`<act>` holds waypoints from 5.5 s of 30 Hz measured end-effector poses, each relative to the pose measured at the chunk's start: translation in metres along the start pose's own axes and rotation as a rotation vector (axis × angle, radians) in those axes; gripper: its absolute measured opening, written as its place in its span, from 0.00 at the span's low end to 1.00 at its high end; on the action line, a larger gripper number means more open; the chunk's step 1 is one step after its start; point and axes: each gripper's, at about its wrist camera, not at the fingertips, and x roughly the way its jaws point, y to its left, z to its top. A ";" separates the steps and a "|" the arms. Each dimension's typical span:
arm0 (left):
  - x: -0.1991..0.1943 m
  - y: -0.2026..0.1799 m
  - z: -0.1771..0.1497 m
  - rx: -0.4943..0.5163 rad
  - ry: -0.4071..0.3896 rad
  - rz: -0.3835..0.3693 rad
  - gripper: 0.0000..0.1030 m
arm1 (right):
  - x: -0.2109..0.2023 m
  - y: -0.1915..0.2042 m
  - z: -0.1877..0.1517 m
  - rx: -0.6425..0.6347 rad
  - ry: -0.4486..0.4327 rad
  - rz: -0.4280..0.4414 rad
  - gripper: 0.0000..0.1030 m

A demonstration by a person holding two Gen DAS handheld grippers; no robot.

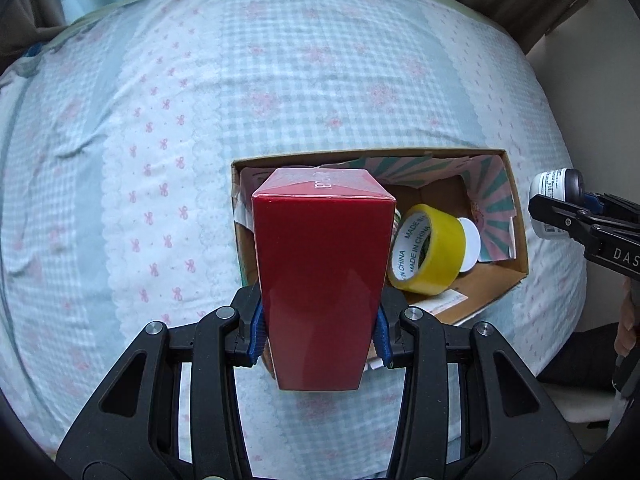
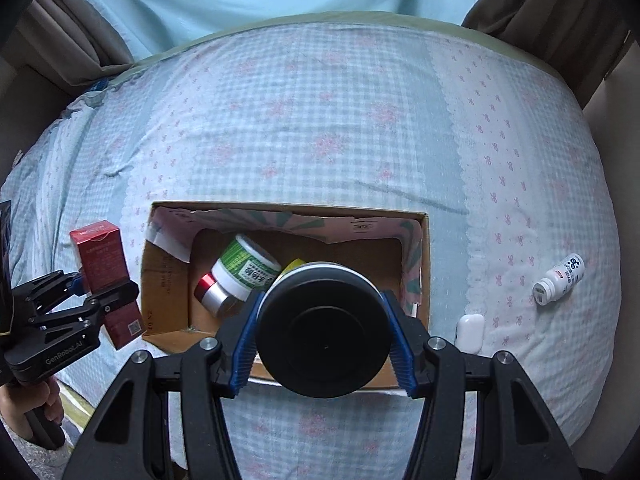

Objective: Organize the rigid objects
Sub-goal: 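Open both tools to drop red box and black-lidded jar into the box, lift away, then grasp the white earbud case with the left tool while the right tool grasps the white pill bottle, then carry the earbud case in the left tool while the right tool carries the pill bottle to the box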

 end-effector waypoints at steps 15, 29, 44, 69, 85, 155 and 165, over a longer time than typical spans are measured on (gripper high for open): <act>0.058 0.001 0.041 0.073 0.084 0.069 0.38 | 0.095 -0.031 0.031 0.051 0.140 -0.025 0.51; 0.032 -0.003 0.028 0.048 0.028 0.039 1.00 | 0.088 -0.045 0.035 0.146 0.070 0.031 1.00; -0.054 -0.023 -0.020 0.017 -0.081 0.123 1.00 | 0.007 -0.033 -0.007 0.124 -0.035 0.049 1.00; -0.093 -0.238 -0.125 -0.001 -0.204 0.147 1.00 | -0.129 -0.163 -0.139 0.099 -0.195 -0.057 1.00; -0.004 -0.389 -0.126 -0.184 -0.089 0.097 1.00 | -0.112 -0.334 -0.144 -0.019 -0.093 -0.026 1.00; 0.067 -0.401 -0.027 -0.142 -0.263 0.068 0.39 | -0.016 -0.381 -0.067 0.632 -0.154 0.247 0.45; -0.045 -0.384 -0.052 -0.159 -0.360 0.041 0.39 | -0.115 -0.327 -0.095 0.305 -0.282 0.213 0.45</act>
